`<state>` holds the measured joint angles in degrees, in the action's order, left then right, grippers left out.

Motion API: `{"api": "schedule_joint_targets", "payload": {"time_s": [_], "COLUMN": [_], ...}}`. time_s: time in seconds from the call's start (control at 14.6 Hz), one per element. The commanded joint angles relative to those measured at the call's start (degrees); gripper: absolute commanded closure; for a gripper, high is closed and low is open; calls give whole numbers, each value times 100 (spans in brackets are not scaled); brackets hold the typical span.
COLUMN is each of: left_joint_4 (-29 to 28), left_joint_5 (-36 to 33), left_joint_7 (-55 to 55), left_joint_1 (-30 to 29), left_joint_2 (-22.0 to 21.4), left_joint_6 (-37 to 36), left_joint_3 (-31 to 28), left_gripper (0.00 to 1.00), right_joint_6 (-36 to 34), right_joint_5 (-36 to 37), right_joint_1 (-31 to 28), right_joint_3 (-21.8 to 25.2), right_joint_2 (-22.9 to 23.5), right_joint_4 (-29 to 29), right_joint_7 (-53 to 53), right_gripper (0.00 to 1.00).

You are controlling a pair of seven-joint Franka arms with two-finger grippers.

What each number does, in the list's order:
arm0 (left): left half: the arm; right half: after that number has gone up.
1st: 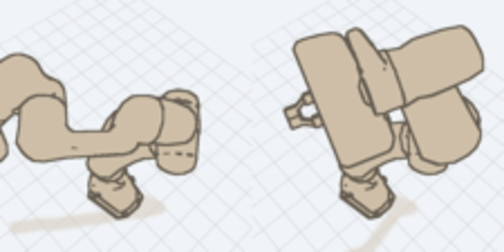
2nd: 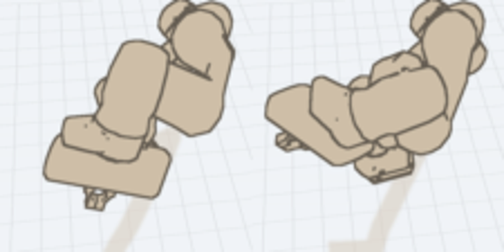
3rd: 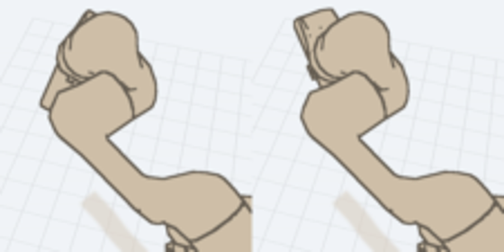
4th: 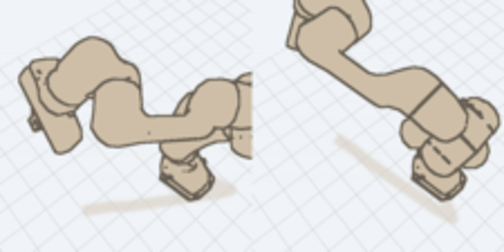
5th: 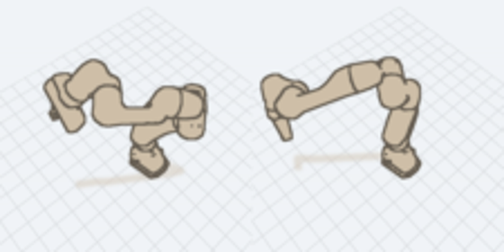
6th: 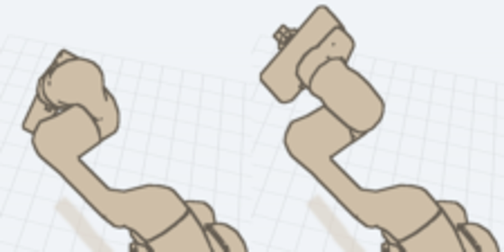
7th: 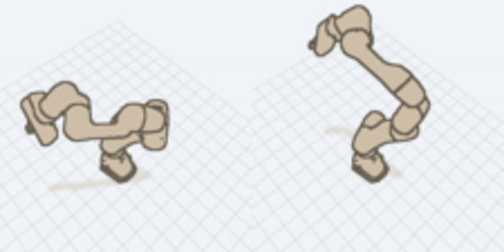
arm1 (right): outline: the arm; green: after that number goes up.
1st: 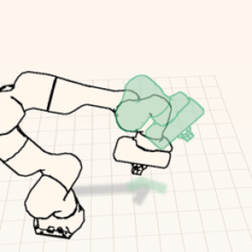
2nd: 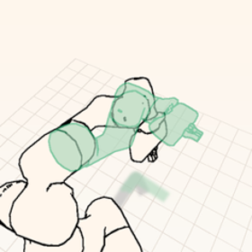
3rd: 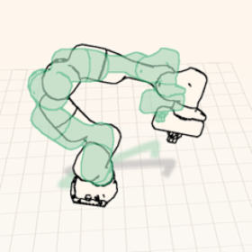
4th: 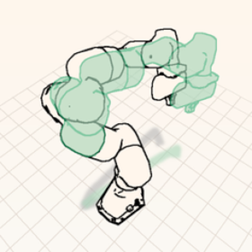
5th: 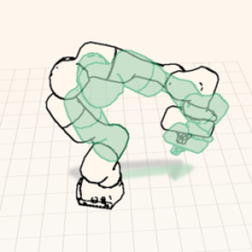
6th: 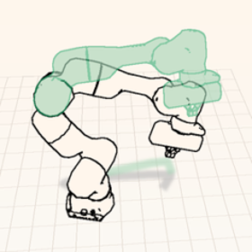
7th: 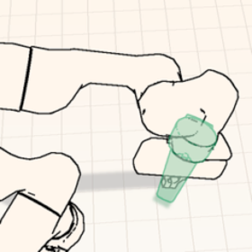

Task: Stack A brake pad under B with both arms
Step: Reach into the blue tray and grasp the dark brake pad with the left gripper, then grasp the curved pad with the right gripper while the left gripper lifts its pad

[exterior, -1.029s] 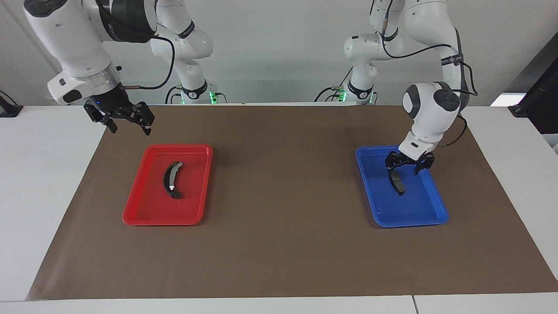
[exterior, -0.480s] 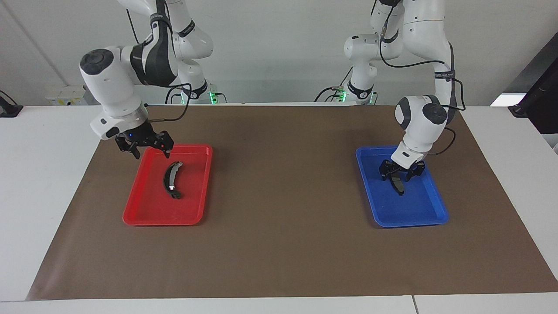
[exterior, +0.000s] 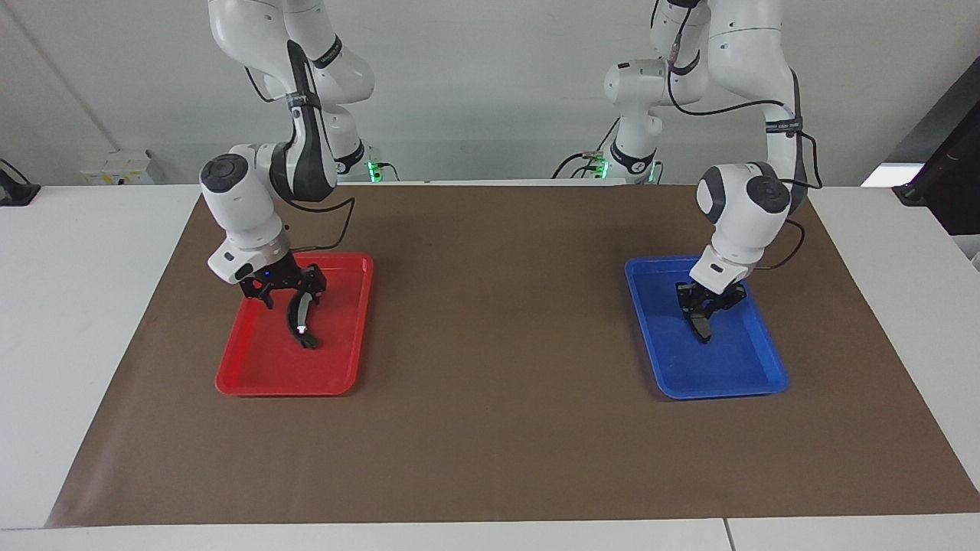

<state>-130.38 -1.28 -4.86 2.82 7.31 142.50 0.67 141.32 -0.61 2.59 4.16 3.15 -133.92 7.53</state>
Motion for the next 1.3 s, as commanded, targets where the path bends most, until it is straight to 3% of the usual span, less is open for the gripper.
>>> {"api": "schedule_joint_targets", "payload": {"time_s": [0.0,0.27,0.41,0.48,0.55,0.62,0.69,0.82,1.1,1.23], "left_joint_4": [180,250,346,495,627,733,838,1241,2305,2360], "left_joint_5": [-30,-30,-30,-30,-30,-30,-30,-30,-30,-30], "left_joint_7": [64,405,1168,1494,1793,2135,2478,3067,4036,4046], "left_joint_1": [201,551,1166,1482,1790,2097,2379,2836,3567,3778], "left_joint_2": [-194,-555,-511,-441,-284,-187,-99,200,1184,1378], "left_joint_6": [-415,-749,-671,-689,-680,-671,-662,-601,-592,-261], "left_joint_3": [-58,-58,-49,-58,-49,-58,-49,-49,-49,-49], "left_gripper": [95,92,92,92,92,91,90,89,88,87], "right_joint_6": [220,308,291,308,300,291,300,282,-33,-410], "right_joint_5": [-106,-106,-106,-106,-106,-106,-106,-106,-106,-106], "right_joint_1": [-74,-110,-109,-118,-118,-101,-92,-118,-83,-92], "right_joint_3": [-29,-29,-29,-29,-29,-29,-29,-29,-29,-29], "right_joint_2": [106,238,230,212,212,221,229,238,230,72], "right_joint_4": [-107,-116,-151,-204,-196,-178,-160,-116,120,200], "right_joint_7": [214,223,388,512,591,601,522,233,-32,-129], "right_gripper": [3,3,17,33,56,95,100,100,100,100]}}
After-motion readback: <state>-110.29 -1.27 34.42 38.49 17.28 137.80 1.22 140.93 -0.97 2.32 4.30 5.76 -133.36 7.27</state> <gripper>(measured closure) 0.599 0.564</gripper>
